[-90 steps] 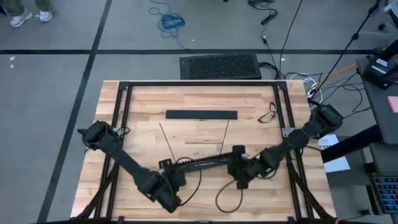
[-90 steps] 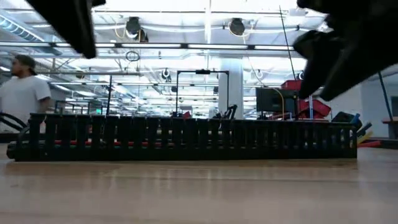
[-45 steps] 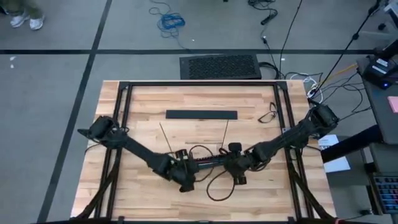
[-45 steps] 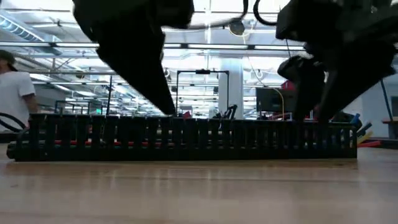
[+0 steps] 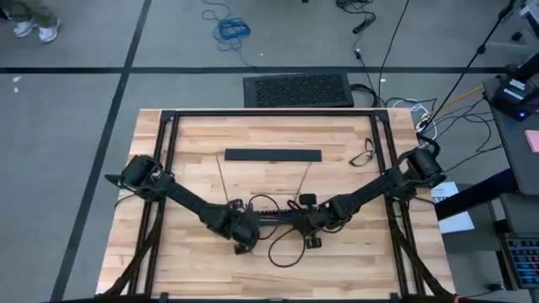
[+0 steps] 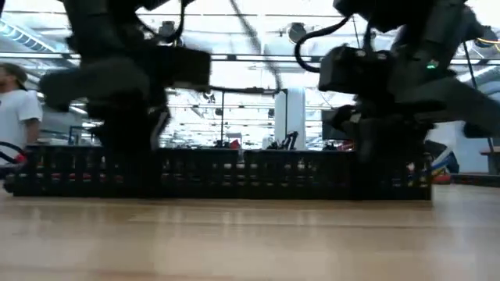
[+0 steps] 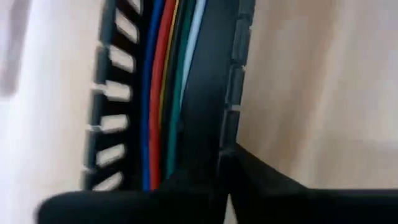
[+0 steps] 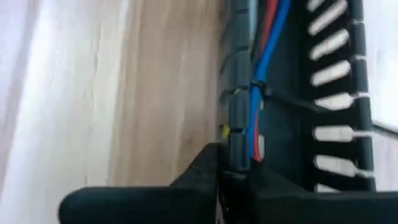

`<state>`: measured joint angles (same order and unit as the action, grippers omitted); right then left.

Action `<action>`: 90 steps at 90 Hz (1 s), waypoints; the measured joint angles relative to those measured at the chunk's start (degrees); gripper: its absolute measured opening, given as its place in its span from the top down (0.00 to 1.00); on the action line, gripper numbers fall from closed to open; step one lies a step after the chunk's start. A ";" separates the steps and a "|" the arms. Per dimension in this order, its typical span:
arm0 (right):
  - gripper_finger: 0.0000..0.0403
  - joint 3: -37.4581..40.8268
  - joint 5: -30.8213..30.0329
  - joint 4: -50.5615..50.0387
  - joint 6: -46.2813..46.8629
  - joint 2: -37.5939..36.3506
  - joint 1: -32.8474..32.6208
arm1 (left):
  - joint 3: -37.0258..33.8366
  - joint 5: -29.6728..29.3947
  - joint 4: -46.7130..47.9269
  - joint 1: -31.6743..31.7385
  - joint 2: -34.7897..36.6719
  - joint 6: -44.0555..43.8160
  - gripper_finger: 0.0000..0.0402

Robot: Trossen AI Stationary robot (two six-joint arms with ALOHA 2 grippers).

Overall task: Ziptie cables
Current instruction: Put the zip tied cables into the black cable duct, then close the black cable duct

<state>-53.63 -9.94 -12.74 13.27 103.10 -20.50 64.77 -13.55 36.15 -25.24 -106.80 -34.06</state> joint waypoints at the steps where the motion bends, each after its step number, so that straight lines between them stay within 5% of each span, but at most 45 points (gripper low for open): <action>1: 0.99 -0.07 0.07 0.30 -0.22 0.03 0.21 | -0.16 -0.22 0.28 -0.05 0.04 0.00 0.96; 27: 0.93 -2.70 1.71 2.98 -6.78 -0.01 4.01 | -2.46 -2.80 2.20 -0.18 0.92 -0.16 0.89; 54: 0.61 -9.15 2.38 -5.49 -8.50 -0.52 2.26 | -2.75 -4.58 12.58 -1.11 9.28 -1.82 0.76; 79: 0.43 -20.20 -5.75 -20.78 -9.96 -1.30 0.35 | -2.72 -6.32 13.29 -2.29 12.74 -3.13 0.72; 90: 0.43 -24.75 -16.02 -32.54 -9.69 -3.91 -0.50 | -2.70 -9.26 14.69 -2.53 12.80 -3.15 0.72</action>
<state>-78.38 -25.96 -45.28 3.57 99.19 -21.01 62.06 -22.82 50.84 -27.76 -94.00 -37.21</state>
